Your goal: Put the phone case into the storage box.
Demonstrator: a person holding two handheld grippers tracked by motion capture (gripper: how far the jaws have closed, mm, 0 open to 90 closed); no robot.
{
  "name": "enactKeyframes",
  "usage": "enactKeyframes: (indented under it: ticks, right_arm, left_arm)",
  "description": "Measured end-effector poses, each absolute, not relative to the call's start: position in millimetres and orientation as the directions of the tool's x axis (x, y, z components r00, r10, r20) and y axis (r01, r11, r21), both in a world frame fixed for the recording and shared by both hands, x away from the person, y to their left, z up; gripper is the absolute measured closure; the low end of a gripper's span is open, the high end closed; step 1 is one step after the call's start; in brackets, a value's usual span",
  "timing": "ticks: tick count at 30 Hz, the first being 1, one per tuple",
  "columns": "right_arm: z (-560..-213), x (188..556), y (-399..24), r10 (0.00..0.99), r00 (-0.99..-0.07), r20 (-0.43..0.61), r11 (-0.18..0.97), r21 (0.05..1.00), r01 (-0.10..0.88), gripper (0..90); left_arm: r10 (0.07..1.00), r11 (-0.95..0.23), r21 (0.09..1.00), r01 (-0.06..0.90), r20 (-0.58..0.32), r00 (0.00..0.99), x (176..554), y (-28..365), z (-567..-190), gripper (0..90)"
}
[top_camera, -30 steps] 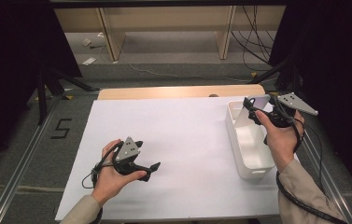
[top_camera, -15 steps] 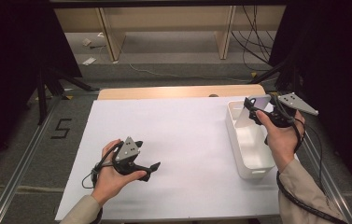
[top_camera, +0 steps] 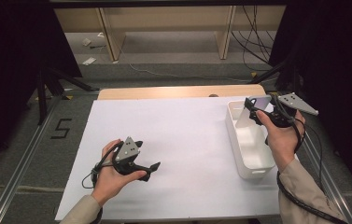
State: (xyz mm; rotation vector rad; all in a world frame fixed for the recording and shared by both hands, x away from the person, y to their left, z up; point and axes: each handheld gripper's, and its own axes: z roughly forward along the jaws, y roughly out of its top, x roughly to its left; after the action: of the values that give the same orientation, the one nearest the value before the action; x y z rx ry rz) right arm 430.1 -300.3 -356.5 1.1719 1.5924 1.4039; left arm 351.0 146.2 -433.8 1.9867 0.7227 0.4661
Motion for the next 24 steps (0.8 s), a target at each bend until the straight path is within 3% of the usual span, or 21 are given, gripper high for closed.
enactKeyframes:
  ticks: [24]
  right_arm:
    - [-359.5,431.6,-301.4,0.939,-0.339,0.053,0.014,0.981,0.193,18.3]
  left_arm:
    - [0.656,-0.384,0.874,0.298,0.032,0.754,351.3,146.6,-433.6,3.8]
